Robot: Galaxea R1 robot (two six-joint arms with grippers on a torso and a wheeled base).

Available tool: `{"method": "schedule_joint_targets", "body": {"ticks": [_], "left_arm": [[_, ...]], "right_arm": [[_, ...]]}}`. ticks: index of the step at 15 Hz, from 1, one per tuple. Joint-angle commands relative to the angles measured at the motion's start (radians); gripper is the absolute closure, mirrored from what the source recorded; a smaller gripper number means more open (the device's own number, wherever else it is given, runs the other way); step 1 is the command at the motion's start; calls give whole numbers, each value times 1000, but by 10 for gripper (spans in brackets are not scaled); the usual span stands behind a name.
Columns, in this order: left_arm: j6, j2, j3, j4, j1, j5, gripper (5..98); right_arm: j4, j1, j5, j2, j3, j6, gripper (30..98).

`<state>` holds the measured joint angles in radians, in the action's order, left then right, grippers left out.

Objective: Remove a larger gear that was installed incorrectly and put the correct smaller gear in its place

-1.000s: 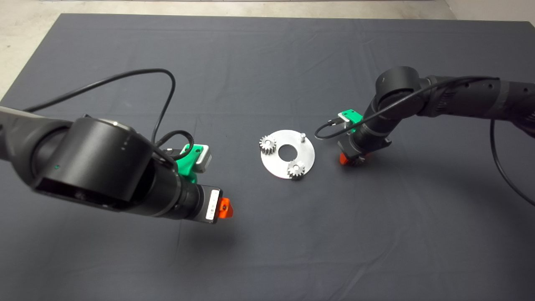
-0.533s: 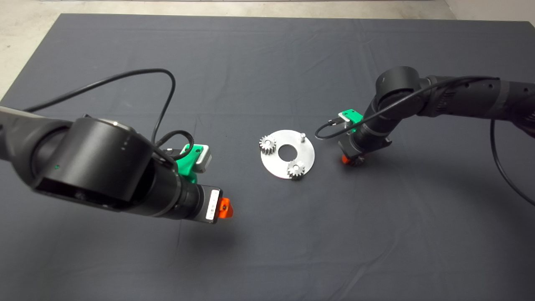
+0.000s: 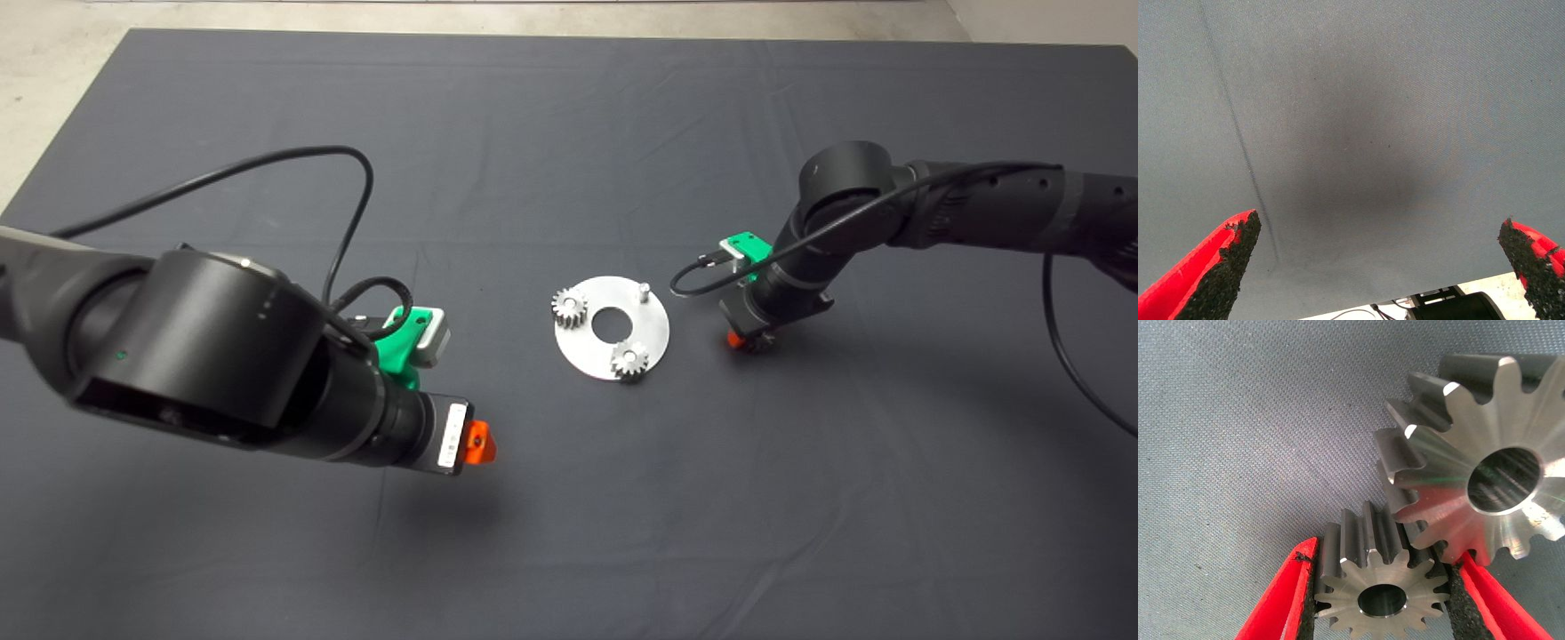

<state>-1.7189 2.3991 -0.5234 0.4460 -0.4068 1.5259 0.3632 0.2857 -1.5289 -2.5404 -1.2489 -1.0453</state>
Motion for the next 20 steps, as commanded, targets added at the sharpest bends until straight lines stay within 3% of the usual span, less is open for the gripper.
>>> {"method": "schedule_joint_targets", "body": {"ticks": [1,5,8,12,15,16,17,20], "left_arm": [[9,-1,-9,12,-2,16,115],[9,-1,-10,11,11,16,115],[9,-1,-1,11,11,17,115],[9,-11,9,7,11,14,115],[6,-48,86,10,13,13,115],[7,-64,79,6,34,6,115],[10,-74,79,5,67,0,115],[19,-80,86,0,71,2,115]], "right_arm": [[0,81,-129,-4,8,-5,857],[-151,203,-129,-10,0,-5,858],[-214,255,-129,-11,15,-5,861],[-240,271,-129,-4,94,-53,861],[-242,270,-129,37,208,-199,861],[-244,268,-129,50,209,-228,861],[-255,262,-129,60,206,-229,862],[-379,233,-128,42,171,-223,862]]}}
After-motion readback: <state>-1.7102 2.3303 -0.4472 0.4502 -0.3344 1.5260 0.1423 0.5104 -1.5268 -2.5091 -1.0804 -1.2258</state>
